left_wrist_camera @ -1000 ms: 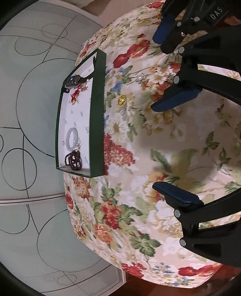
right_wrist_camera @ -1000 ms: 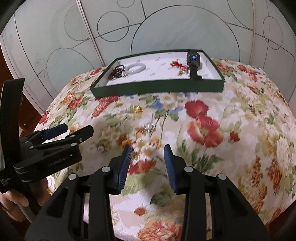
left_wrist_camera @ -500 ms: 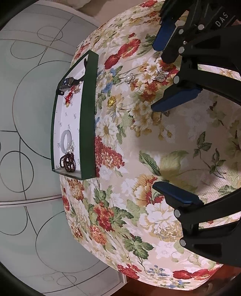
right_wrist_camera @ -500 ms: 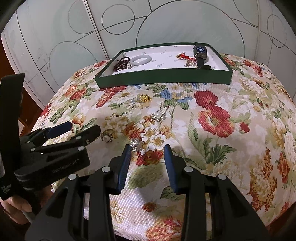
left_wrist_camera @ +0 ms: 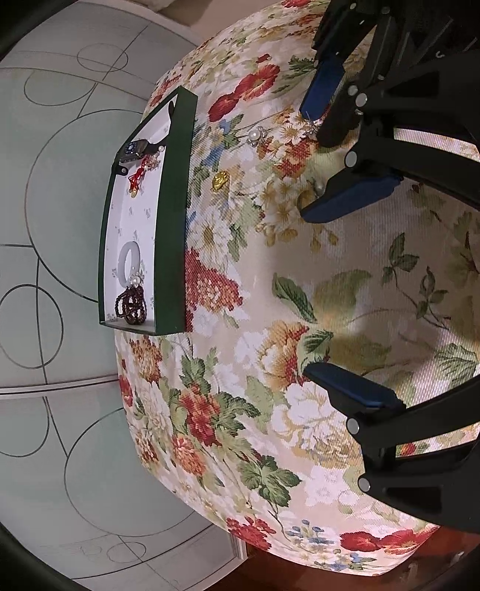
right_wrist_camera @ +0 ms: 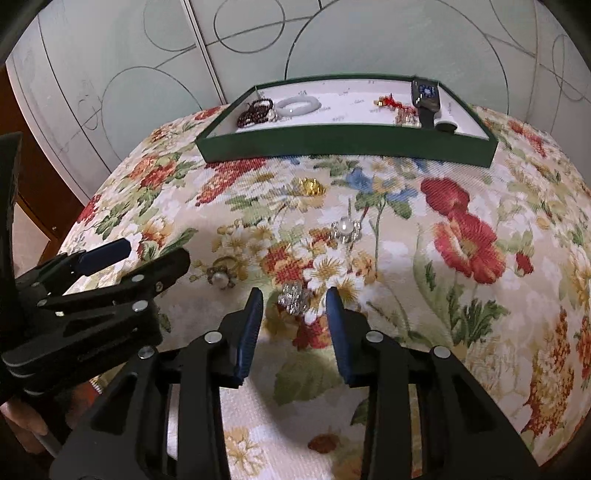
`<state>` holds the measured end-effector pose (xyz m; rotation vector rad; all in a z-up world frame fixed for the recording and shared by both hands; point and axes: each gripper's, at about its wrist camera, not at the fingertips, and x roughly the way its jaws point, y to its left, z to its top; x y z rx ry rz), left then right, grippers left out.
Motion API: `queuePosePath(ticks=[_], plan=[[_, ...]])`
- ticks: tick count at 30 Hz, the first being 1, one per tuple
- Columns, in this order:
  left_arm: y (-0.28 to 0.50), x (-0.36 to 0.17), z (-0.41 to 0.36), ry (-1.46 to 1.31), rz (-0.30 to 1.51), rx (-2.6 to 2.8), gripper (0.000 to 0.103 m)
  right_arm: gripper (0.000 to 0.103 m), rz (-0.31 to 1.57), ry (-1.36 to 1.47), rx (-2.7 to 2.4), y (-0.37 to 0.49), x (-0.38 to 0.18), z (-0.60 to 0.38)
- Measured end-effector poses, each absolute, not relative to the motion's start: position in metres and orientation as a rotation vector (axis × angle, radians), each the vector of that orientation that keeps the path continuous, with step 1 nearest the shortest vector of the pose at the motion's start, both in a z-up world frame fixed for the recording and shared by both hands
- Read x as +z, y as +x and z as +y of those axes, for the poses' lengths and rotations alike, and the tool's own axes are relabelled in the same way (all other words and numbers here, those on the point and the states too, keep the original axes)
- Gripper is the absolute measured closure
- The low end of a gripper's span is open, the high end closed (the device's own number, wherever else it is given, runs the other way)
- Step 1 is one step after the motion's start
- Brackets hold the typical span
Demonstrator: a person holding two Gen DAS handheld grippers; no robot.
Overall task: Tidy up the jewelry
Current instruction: 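Move both tools back toward the remaining jewelry on the stool, then grasp the silver ring with the left tool while the right tool grasps the silver flower brooch, then carry the ring with the left tool while the right tool carries the brooch over the box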
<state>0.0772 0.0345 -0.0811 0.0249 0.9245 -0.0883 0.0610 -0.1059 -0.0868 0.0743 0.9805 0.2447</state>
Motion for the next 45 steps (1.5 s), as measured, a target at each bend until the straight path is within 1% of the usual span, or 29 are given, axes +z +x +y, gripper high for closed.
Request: queuePosePath(ticks=[1,2,3,11,18,24,25,26,27,31,32,33,45], plan=[[0.077,-0.081,0.035,0.023,0.925,-0.089,0.026,0.076,0.977,0.057,0.242,0.062,-0.087,-0.104],[0.077,-0.082,0.035,0.023,0.926,-0.09,0.026,0.082,0.978,0.049,0.241,0.062,-0.087,-0.103],[0.077,-0.082,0.035,0.023,0.927,-0.09,0.026,0.085,0.976,0.044,0.239,0.062,-0.087,-0.103],[0.074,-0.079,0.031,0.015,0.92,-0.108,0.026,0.086,0.962,0.009,0.228,0.058,-0.087,-0.104],[0.068,-0.072,0.012,0.015,0.908,-0.189,0.026,0.086,0.92,0.029,0.162,0.054,-0.072,-0.133],[0.074,-0.087,-0.001,-0.001,0.953,-0.214,0.026,0.086,0.904,0.063,0.122,0.052,-0.066,-0.154],[0.074,-0.088,-0.001,-0.006,0.954,-0.212,0.034,0.086,0.903,0.068,0.121,0.051,-0.066,-0.157],[0.074,-0.089,-0.002,-0.012,0.958,-0.219,0.045,0.086,0.903,0.071,0.12,0.051,-0.066,-0.157],[0.075,-0.09,-0.002,-0.012,0.963,-0.221,0.052,0.086,0.902,0.074,0.119,0.05,-0.066,-0.158],[0.074,-0.091,0.001,-0.005,0.946,-0.211,0.066,0.086,0.9,0.091,0.119,0.05,-0.066,-0.161],[0.073,-0.091,0.002,0.002,0.941,-0.204,0.075,0.086,0.897,0.094,0.121,0.049,-0.065,-0.161],[0.073,-0.091,0.003,0.002,0.939,-0.208,0.076,0.086,0.895,0.096,0.12,0.049,-0.065,-0.161],[0.073,-0.085,0.003,0.017,0.922,-0.197,0.076,0.086,0.883,0.117,0.121,0.053,-0.06,-0.162]])
